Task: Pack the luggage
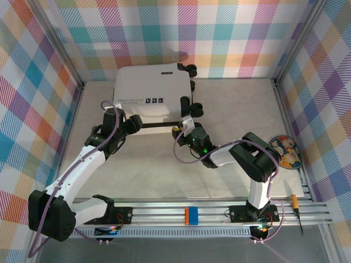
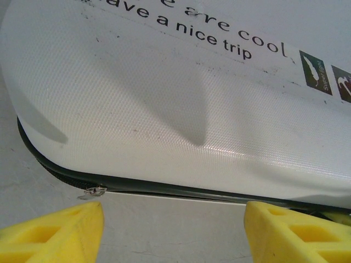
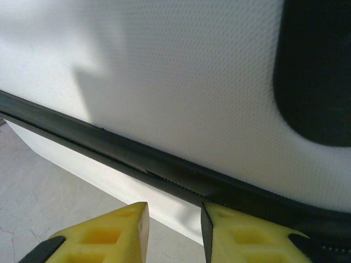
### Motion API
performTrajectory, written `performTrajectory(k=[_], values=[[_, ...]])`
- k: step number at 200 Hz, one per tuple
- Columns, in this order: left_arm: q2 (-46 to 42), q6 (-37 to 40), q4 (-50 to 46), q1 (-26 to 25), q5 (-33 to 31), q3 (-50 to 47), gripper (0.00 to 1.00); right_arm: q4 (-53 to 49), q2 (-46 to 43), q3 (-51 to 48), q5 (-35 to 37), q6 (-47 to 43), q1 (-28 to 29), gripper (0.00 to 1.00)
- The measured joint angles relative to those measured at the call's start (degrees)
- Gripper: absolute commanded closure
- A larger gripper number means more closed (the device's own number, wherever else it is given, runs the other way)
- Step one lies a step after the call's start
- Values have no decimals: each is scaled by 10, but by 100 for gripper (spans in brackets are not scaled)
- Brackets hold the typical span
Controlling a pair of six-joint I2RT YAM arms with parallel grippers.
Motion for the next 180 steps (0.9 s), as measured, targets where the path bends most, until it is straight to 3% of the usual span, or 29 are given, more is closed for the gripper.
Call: performTrajectory(k=[62, 180], values=[[-7, 0, 0, 0, 0, 0, 32, -10, 0, -48, 33, 15, -11, 67], [-7, 0, 0, 0, -1, 0, 32, -30, 0, -8, 34, 10, -11, 68]])
